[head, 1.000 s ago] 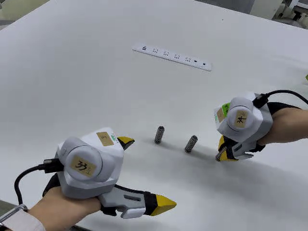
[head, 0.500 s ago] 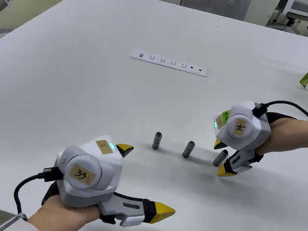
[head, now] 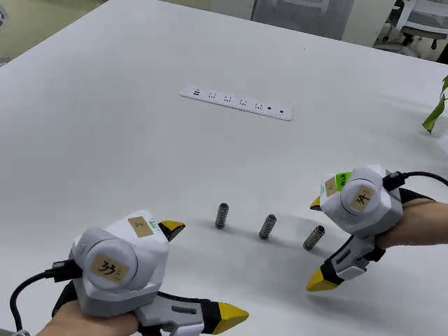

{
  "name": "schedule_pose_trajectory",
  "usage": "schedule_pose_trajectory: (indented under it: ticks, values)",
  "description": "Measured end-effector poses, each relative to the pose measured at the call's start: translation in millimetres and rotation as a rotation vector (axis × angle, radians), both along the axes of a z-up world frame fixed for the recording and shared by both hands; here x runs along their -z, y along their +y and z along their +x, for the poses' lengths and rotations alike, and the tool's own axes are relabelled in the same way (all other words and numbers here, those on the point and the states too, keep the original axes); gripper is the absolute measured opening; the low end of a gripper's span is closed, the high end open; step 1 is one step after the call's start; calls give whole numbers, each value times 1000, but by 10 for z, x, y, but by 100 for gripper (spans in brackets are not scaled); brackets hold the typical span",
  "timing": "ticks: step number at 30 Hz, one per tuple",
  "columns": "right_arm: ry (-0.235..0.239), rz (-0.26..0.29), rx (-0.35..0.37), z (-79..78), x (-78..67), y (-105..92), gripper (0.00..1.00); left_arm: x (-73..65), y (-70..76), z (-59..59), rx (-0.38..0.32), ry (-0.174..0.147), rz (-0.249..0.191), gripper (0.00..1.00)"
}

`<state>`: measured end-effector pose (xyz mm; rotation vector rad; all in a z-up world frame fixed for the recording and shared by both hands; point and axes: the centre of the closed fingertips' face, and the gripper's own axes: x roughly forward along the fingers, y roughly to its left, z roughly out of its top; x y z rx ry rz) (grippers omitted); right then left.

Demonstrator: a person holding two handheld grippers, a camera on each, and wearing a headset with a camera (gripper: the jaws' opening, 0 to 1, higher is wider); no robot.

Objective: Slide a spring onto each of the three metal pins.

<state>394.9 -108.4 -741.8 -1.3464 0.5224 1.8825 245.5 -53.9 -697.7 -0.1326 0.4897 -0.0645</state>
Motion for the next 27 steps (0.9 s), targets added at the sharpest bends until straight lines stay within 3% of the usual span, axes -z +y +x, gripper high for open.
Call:
schedule_pose_trajectory:
  ticks: [8,10,22,27]
  values:
    - [60,106,145,21,-42,-93,97,-8,61,-5,-28,-3,6,99]
    - [84,107,180,-14,-61,-154,97,-6,74,-9,-32,-2,5,99]
    - [212,313,400,-134,-264,-345,99,-20,152,-13,-66,-3,33,99]
    - [235,402,489,-247,-401,-453,99,-7,181,-15,-73,3,45,99]
